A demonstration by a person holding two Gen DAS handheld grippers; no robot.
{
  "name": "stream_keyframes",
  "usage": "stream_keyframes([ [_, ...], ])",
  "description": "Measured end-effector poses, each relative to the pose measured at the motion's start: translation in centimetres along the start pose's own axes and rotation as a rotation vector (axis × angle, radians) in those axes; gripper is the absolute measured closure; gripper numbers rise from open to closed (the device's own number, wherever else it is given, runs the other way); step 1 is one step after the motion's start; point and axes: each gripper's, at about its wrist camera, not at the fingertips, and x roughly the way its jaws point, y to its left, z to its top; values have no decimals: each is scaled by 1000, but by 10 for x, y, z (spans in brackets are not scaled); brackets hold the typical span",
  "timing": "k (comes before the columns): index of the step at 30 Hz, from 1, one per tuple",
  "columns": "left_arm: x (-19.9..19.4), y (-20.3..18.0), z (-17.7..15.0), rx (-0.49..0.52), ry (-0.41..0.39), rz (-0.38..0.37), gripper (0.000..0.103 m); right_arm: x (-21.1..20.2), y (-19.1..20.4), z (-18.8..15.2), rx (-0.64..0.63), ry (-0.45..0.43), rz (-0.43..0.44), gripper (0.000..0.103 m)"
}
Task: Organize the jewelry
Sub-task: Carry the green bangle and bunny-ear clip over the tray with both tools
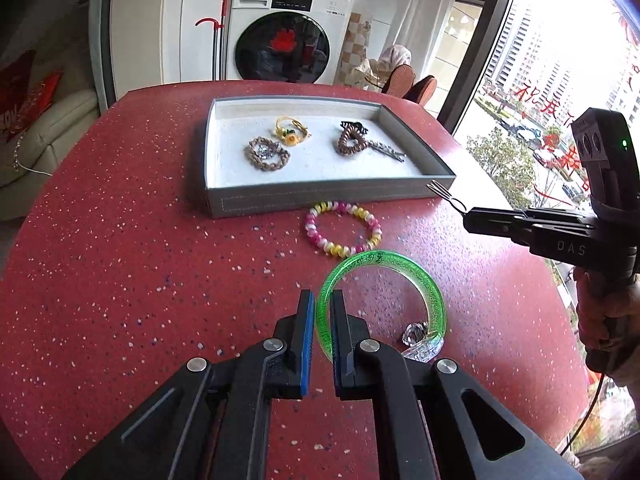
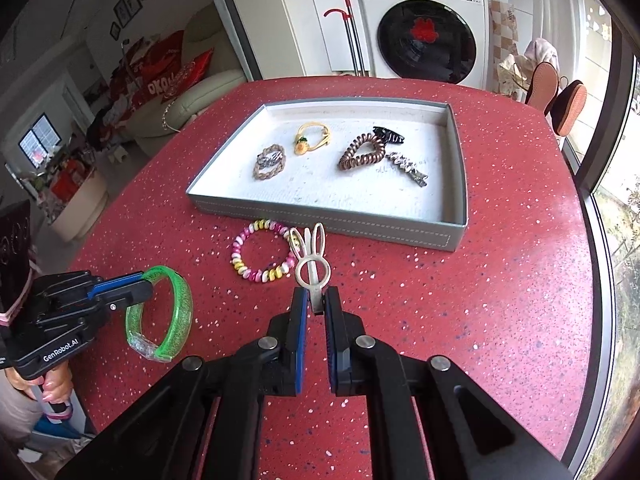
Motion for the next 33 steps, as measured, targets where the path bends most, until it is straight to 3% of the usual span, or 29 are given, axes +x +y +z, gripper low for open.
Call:
stream_keyframes([
  [22,18,17,80,-78,-114,52,77,17,-33,58,86,-44,-69,94],
  [33,70,7,119,-95,-65,40,77,52,-52,79,132,34,-73,94],
])
